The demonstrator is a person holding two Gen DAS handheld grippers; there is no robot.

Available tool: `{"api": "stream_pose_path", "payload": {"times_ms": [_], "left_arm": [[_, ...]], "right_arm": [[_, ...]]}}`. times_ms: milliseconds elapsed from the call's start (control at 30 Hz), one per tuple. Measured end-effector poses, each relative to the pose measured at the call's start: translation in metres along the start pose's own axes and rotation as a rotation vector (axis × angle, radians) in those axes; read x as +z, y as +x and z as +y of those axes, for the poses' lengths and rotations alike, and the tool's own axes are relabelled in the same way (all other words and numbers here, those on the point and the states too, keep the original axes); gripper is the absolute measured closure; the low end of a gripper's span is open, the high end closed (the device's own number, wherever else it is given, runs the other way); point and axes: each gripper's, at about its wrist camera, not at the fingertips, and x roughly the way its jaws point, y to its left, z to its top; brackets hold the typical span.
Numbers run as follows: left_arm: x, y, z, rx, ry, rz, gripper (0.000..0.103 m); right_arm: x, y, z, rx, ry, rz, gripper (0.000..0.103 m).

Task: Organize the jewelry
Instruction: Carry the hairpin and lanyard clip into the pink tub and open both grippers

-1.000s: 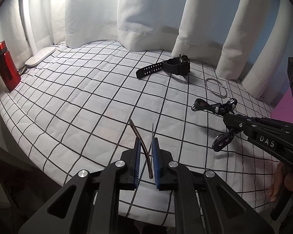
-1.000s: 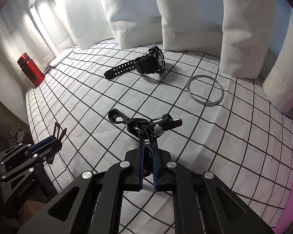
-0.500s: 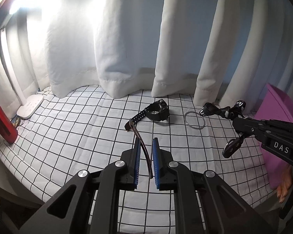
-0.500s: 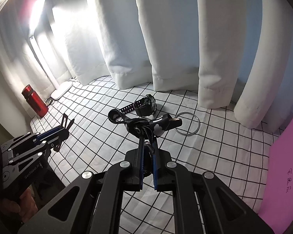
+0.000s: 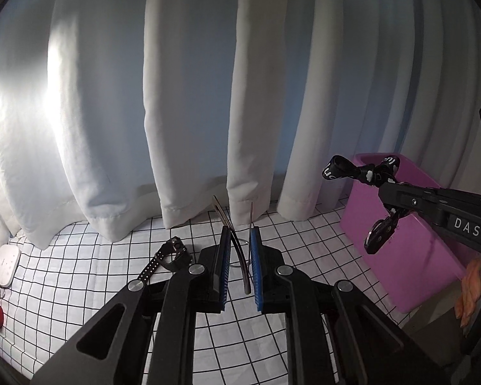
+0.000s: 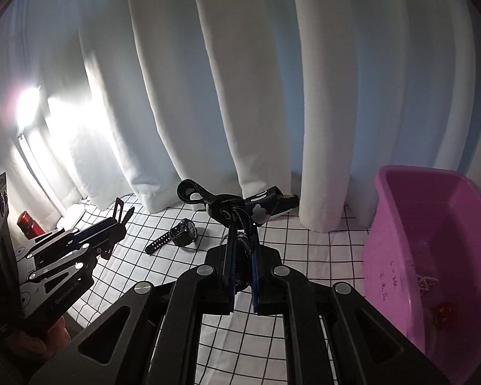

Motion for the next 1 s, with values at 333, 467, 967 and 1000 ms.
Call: {"api": "stream_pose_path", "payload": {"times_ms": [333, 467, 967, 1000], "left_arm": [[0.037, 0.017, -0.087, -0.199, 0.112, -0.048, 0.090], [0.048, 0.022, -0.126, -0.267, 0.155, -0.061, 0.090], [0.059, 0.073, -0.259, -0.368, 0.268, -0.005, 0.090], [0.058, 0.078, -0.267, -0.368, 0.272, 0.006, 0.090]], "right_arm": [[-0.009, -0.075, -0.080, -0.206, 0.124, -0.099, 0.096], [-0.020, -0.098, -0.118, -0.283, 0.180, -0.115, 0.096], [-0.059, -0.112, -0.222, -0.362, 0.341, -0.064, 0.096], [-0.061, -0.110, -0.227, -0.360, 0.349, -0.056, 0.096]]}}
